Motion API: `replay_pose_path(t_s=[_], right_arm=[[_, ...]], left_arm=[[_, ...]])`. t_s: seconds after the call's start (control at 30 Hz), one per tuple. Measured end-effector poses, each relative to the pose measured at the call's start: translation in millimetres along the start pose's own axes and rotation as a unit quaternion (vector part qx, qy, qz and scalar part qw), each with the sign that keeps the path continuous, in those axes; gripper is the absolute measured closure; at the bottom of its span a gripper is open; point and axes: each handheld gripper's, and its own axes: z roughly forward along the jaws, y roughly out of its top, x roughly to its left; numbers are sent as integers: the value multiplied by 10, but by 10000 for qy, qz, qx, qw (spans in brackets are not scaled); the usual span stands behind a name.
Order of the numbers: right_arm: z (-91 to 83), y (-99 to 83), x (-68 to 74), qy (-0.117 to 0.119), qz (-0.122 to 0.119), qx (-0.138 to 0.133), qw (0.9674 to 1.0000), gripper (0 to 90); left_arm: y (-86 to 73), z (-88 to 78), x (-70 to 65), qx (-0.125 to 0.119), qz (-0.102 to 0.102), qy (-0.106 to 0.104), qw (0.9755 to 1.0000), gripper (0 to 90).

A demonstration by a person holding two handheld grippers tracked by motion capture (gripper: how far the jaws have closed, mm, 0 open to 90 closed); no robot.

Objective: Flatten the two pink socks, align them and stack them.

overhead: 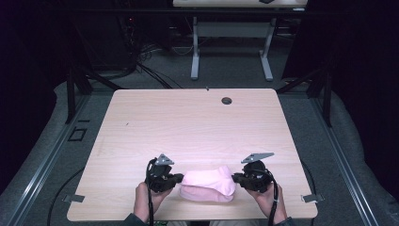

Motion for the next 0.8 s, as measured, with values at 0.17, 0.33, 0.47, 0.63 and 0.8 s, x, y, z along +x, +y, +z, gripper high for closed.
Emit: replay_pose_path(t_s=[0.17, 0.33, 0.47, 0.63, 0.8], right_arm=[[41, -75, 22, 60, 2, 105, 9999, 842], [118, -144, 21, 62, 21, 167, 9998, 842], [187, -196, 8, -1, 12, 267, 9996, 840], [230, -229, 8, 21, -17, 264, 9996, 835], [225, -239, 1, 38, -46, 243, 9997, 784]], left_arm=[[-111, 46, -34, 8, 23, 44, 10000, 891], [-184, 103, -90, 62, 291, 250, 9992, 890], [-232, 151, -135, 106, 418, 384, 9983, 889], [-247, 145, -126, 75, 398, 373, 9985, 881], [-241, 110, -100, 97, 423, 424, 9982, 690]])
